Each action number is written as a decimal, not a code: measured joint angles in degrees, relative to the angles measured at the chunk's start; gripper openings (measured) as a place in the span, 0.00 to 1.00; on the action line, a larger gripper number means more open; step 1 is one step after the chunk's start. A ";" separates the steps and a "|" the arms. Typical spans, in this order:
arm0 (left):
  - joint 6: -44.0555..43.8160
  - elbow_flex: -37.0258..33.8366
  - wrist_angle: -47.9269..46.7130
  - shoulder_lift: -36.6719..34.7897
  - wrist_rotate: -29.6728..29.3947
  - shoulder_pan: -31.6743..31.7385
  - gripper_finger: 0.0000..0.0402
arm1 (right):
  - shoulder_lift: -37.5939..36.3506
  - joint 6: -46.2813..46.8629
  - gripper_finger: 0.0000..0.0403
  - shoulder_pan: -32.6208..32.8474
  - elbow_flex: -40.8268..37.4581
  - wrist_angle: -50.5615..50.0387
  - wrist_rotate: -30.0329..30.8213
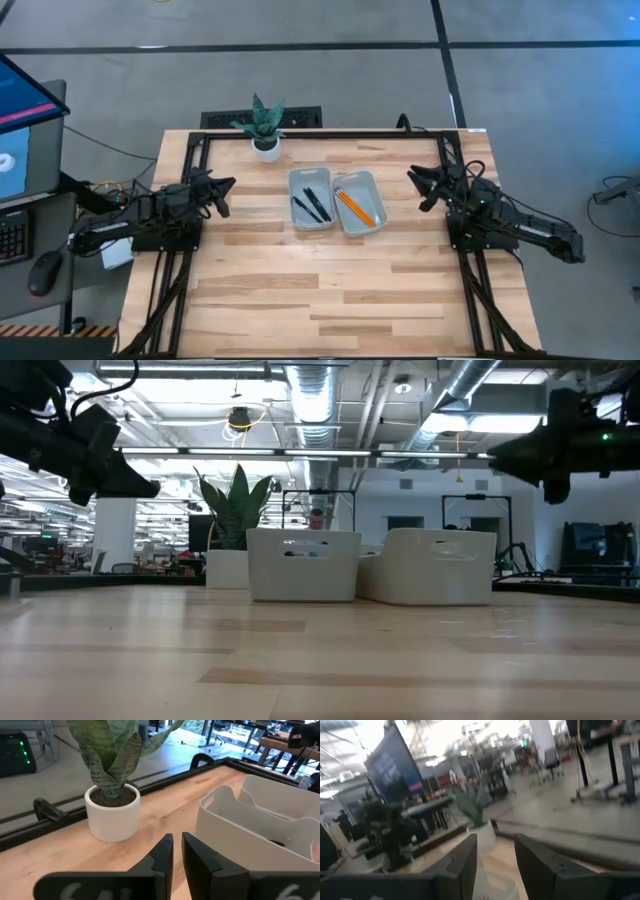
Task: Sort pens & pencils
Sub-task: Return to Home Position
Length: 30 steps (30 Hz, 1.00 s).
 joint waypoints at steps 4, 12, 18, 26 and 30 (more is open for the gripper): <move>0.00 -0.05 0.38 -0.02 0.02 -0.02 0.07 | 0.00 1.60 0.38 0.00 0.00 -3.14 -0.02; 0.74 -0.01 -0.33 0.00 0.08 0.00 0.07 | 0.19 1.60 0.39 0.00 -0.02 -3.28 -0.03; 1.21 -0.01 -0.47 0.00 -0.34 0.00 0.07 | 0.17 1.58 0.38 0.00 -0.02 -3.28 -0.04; 1.17 -0.01 -0.66 0.00 -2.62 -0.01 0.07 | 0.17 1.60 0.39 0.00 -0.04 -3.28 -0.09; -1.47 -0.01 -0.68 0.00 -1.47 0.00 0.07 | 0.17 1.60 0.38 0.11 -0.04 -3.28 -0.11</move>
